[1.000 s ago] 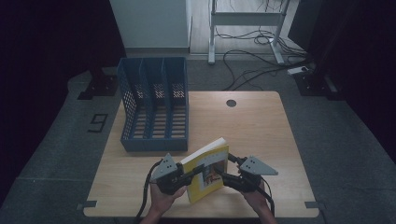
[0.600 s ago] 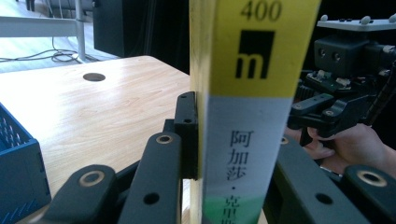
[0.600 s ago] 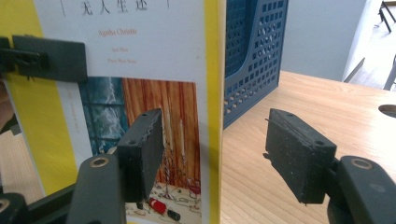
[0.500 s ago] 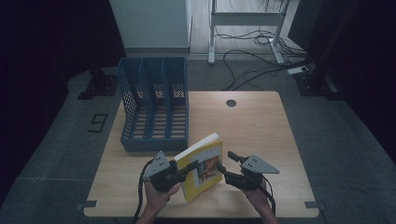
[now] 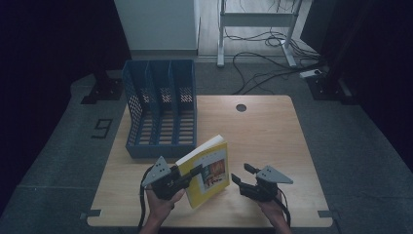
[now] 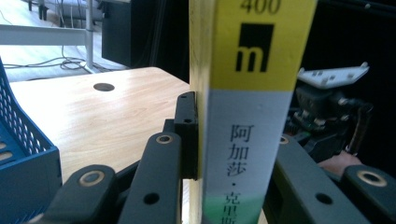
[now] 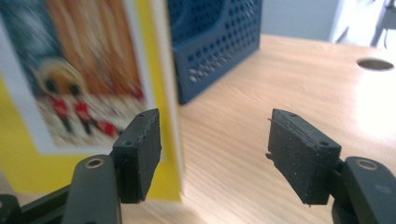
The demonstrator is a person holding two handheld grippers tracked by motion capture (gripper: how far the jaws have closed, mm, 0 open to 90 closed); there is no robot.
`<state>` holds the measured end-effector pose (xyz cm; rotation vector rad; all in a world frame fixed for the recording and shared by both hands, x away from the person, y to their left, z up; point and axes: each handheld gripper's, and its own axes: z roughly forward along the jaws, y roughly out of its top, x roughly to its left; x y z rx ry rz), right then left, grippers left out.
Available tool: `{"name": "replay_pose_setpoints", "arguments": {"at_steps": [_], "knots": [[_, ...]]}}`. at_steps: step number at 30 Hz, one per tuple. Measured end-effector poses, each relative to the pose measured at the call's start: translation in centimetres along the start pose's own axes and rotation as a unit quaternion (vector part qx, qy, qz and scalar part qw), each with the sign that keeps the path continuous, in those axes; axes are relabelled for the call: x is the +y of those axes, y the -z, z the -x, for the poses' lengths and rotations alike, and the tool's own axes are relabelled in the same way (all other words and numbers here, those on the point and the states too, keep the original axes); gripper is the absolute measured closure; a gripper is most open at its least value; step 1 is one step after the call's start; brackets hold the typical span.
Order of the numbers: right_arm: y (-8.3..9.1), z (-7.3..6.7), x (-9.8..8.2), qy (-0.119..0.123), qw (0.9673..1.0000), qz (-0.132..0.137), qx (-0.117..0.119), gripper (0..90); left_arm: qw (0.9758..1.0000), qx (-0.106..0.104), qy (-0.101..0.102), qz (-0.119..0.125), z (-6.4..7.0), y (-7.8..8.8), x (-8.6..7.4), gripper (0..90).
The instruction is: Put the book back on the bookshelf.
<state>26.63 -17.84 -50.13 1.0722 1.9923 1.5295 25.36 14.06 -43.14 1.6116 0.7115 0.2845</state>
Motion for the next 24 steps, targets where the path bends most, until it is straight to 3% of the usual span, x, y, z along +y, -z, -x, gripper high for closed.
{"name": "replay_pose_setpoints", "arguments": {"at_steps": [8,12,16,24], "knots": [[0.4,2.0,-1.9,-0.019,0.9987,-0.036,-0.031,33.3,0.9998,0.018,0.009,0.007,-0.1,0.4,0.7,75.6],[0.5,2.5,-2.3,-0.008,0.9971,-0.054,-0.052,33.0,0.9996,0.019,0.020,0.009,-0.4,0.5,1.1,75.6],[0.3,2.9,-2.8,0.001,0.9946,-0.070,-0.076,32.6,0.9995,0.026,0.016,0.010,-0.3,0.6,1.5,75.6],[-0.3,3.6,-3.8,0.000,0.9907,-0.099,-0.094,32.6,0.9996,0.026,0.010,0.011,-0.2,0.5,2.1,75.6]]}}
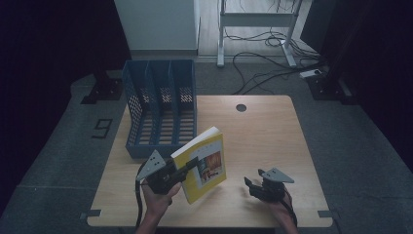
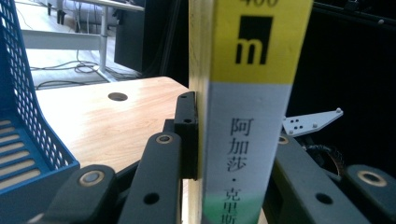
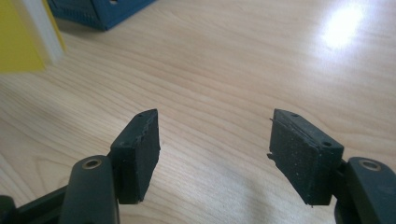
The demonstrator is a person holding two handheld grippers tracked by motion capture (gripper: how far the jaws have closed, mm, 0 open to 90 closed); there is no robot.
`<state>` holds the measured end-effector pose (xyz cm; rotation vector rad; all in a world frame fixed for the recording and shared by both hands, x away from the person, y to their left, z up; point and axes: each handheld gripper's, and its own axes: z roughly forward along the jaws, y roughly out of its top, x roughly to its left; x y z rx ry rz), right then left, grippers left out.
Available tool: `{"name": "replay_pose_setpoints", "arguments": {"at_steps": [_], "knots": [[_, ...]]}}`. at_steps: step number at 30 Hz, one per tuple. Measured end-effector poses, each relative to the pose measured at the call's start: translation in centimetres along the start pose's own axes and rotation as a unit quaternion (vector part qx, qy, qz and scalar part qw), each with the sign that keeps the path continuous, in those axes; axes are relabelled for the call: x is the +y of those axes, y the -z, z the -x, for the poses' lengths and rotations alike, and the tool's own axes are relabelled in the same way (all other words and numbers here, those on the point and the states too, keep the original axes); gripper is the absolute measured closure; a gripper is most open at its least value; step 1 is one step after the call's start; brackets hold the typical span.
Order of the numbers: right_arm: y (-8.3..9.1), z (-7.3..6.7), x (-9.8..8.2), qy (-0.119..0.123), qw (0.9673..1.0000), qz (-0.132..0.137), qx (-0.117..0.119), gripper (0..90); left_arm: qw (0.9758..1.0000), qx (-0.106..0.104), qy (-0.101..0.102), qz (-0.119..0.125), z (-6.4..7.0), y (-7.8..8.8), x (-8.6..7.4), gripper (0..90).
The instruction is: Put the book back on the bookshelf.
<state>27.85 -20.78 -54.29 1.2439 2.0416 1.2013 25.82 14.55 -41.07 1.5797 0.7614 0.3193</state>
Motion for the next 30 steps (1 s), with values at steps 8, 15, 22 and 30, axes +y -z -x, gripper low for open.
{"name": "replay_pose_setpoints", "arguments": {"at_steps": [8,15,22,30], "knots": [[-0.5,0.4,-0.5,0.002,0.9998,-0.017,-0.011,32.5,0.9997,0.020,-0.012,0.009,-0.1,0.6,1.1,75.6],[-0.8,0.5,-0.4,-0.002,0.9992,-0.033,-0.020,32.1,0.9993,0.031,-0.012,0.018,-0.6,1.2,2.0,75.6],[-1.2,0.8,-0.3,-0.014,0.9983,-0.052,-0.024,31.9,0.9988,0.043,-0.010,0.024,-1.0,1.5,2.6,75.6],[-1.3,0.9,-0.3,-0.021,0.9978,-0.058,-0.023,31.9,0.9979,0.057,-0.007,0.030,-1.6,1.6,3.3,75.6]]}}
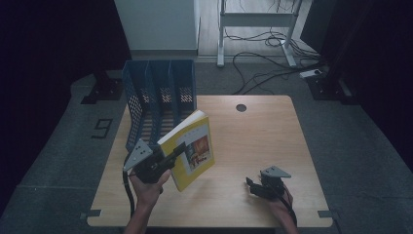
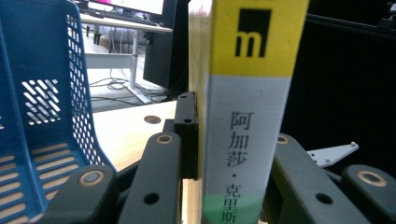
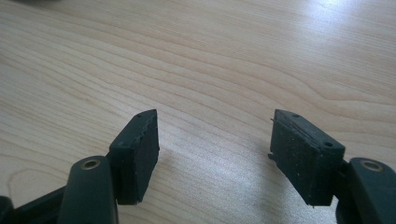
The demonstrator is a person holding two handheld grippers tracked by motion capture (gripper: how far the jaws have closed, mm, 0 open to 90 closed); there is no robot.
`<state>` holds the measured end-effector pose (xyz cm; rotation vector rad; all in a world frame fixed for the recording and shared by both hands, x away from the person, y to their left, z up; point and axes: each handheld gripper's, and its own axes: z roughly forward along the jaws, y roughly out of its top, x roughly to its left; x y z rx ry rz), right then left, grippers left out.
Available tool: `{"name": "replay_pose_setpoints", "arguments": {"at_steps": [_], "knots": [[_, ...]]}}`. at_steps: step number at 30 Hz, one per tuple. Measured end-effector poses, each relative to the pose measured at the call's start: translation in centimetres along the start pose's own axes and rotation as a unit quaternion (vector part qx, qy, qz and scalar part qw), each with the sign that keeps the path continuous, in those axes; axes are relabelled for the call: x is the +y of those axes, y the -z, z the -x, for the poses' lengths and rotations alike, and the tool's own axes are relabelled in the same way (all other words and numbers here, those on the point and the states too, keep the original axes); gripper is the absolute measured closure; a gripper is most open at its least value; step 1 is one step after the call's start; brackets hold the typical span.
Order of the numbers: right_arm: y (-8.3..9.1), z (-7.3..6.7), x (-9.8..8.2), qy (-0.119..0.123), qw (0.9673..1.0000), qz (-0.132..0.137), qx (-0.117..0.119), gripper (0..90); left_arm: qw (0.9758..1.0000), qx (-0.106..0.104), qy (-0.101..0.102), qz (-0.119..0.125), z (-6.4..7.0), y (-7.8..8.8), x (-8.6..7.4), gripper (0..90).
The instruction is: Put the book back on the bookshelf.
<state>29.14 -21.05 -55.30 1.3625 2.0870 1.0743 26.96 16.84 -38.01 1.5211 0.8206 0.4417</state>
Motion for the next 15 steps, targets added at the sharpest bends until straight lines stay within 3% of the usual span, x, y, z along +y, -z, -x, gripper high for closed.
{"name": "replay_pose_setpoints", "arguments": {"at_steps": [15], "knots": [[-0.15,-0.09,0.06,0.003,0.9999,-0.009,-0.005,31.9,0.9998,0.019,0.004,0.008,-1.04,0.53,0.60,75.6]]}}
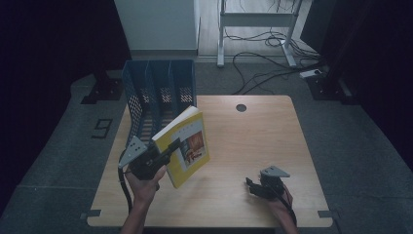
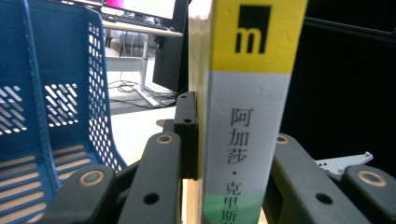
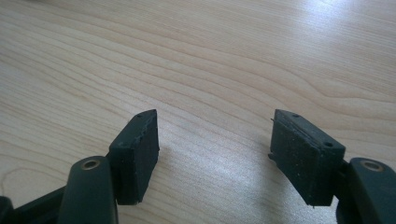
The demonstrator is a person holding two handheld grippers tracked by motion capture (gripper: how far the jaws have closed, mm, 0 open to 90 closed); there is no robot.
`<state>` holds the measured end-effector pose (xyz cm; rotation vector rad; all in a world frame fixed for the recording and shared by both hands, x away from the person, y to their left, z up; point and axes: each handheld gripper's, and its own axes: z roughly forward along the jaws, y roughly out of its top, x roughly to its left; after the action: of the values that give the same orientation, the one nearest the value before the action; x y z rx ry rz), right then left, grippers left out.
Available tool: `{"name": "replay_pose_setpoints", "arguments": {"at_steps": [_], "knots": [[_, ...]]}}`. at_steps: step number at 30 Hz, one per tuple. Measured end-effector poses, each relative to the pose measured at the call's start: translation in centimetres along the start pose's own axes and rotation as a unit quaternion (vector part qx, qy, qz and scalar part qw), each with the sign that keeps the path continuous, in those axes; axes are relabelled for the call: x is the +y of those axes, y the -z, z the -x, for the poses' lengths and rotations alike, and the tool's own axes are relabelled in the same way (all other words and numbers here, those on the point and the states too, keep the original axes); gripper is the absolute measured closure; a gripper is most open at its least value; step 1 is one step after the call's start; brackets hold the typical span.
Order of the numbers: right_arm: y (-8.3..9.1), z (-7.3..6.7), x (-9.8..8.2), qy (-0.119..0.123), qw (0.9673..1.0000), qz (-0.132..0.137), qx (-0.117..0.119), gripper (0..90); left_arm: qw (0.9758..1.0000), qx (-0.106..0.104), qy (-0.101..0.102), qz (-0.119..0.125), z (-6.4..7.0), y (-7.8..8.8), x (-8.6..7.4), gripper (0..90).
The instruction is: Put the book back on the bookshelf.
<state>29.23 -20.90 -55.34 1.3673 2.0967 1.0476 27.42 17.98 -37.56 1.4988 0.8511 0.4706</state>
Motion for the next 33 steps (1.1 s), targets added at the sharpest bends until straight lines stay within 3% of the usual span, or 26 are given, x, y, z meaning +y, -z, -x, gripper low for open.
{"name": "replay_pose_setpoints", "arguments": {"at_steps": [11,21,26,33], "knots": [[-0.1,0.1,0.0,-0.005,1.0000,-0.003,0.003,31.9,0.9998,0.016,-0.004,0.009,-0.7,0.3,0.7,75.5],[-0.1,0.1,0.0,-0.006,1.0000,-0.008,0.001,31.7,0.9995,0.030,0.001,0.013,-1.5,0.5,1.2,75.6],[-0.1,0.1,0.0,-0.006,1.0000,-0.008,0.002,31.7,0.9993,0.030,0.013,0.018,-2.1,0.4,1.6,75.5],[-0.1,0.1,0.0,-0.008,0.9999,-0.007,0.003,31.8,0.9987,0.045,0.011,0.023,-2.6,0.2,2.2,75.5]]}}
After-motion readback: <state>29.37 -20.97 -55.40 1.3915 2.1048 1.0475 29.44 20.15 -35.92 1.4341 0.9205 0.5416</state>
